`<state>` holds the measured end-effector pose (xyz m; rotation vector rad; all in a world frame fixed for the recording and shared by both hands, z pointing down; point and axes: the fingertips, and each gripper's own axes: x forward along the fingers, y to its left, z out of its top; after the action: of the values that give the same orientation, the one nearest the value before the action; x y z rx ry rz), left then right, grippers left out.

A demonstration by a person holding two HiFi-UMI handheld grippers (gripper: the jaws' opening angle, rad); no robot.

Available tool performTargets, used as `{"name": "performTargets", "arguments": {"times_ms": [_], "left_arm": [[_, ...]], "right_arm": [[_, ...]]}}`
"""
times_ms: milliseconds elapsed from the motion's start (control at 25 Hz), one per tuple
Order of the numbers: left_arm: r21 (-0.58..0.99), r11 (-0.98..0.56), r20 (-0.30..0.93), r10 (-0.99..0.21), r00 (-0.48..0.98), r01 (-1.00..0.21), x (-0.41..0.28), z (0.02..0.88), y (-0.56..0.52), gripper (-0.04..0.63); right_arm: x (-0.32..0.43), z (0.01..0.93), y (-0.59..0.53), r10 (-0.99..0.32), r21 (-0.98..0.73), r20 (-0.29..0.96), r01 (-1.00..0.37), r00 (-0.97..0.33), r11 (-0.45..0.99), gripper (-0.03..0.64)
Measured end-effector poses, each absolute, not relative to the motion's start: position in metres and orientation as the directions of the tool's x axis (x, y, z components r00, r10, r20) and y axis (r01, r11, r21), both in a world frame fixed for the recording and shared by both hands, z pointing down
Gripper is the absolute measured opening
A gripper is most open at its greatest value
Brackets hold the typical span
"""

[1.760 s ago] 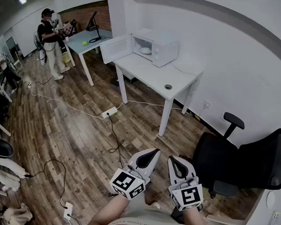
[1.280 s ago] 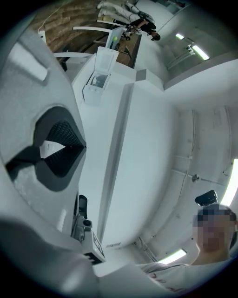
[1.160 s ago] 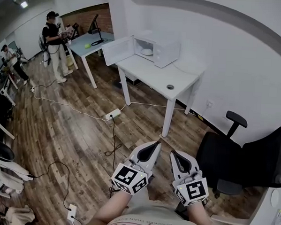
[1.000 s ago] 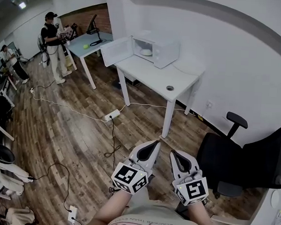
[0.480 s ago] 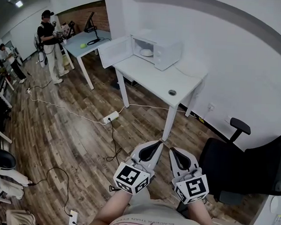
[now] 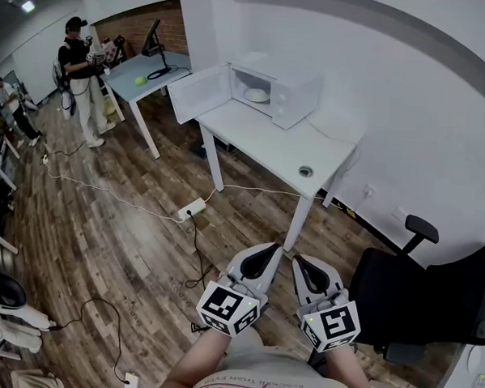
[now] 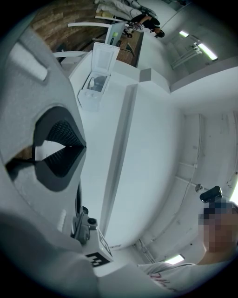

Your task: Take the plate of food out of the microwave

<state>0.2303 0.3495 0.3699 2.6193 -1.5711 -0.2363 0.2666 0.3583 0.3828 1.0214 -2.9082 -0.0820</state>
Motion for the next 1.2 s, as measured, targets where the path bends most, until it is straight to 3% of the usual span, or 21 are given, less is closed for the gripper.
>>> {"name": "performTargets", "arguments": {"times_ms": [520,1200], "left_arm": [[0.063,-0.503,-0.114,-0.862,0.494,-0.862,0.167,0.35,0.284,0.002],[0.079,-0.519,-0.119,-0.853,0.508,-0.851,0.121,0.354,0.263,0.002]], "right_arm": [[0.197,0.364,0.298,-0.65,0.084,-0.008,-0.648,-0.76,0.757,0.009],[0.143,0.368,0.278,-0.639,0.117,0.008,-0.634,-0.769,0.764,0.009]]}}
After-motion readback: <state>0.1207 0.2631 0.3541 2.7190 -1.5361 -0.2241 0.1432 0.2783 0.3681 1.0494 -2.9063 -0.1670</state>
